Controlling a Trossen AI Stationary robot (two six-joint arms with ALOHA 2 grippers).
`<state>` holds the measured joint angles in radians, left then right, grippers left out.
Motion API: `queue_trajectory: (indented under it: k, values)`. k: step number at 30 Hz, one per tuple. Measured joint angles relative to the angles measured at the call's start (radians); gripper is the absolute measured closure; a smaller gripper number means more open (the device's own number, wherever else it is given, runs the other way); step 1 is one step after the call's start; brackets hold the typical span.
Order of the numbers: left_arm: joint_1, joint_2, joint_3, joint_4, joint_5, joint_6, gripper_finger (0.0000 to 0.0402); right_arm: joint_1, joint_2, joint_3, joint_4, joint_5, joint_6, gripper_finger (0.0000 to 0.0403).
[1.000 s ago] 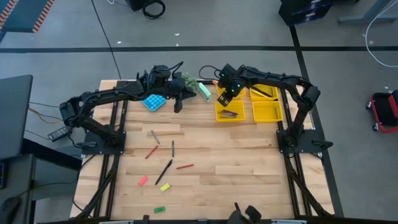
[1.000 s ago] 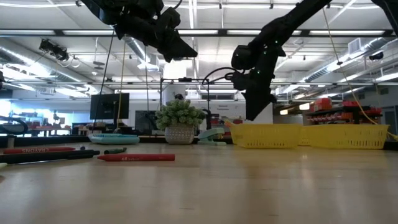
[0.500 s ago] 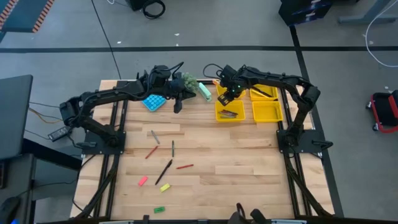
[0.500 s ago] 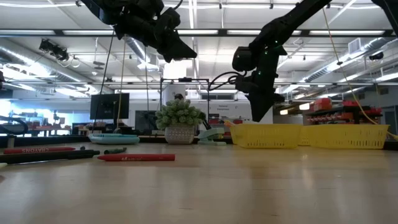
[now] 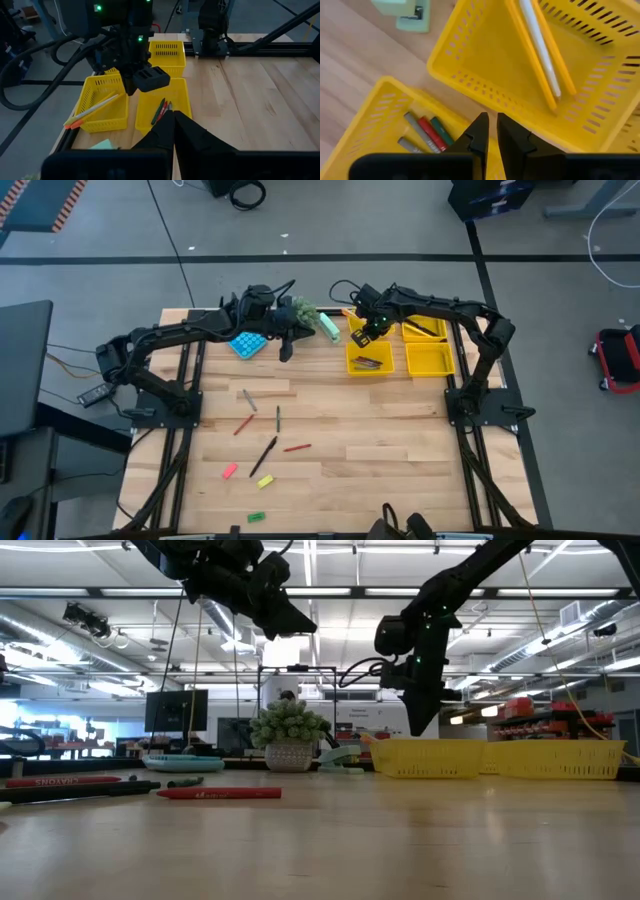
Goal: Sort crayons/erasers/pens/pencils in bins
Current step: Adjust the top left yellow bin
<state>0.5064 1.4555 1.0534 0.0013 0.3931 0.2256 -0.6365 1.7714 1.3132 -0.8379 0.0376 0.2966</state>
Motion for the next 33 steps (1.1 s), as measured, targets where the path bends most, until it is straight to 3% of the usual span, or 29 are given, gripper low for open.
queue_trajectory:
  k: [18, 33]
  values:
    - [0.0, 0.0, 0.0, 0.049, 0.0, -0.028, 0.039, 0.015, 0.001, -0.001, 0.003, 0.042, 0.056, 0.0361]
    - [0.0, 0.0, 0.0, 0.054, 0.0, -0.02, 0.0388, 0.018, 0.002, -0.067, 0.11, 0.044, 0.08, 0.0361]
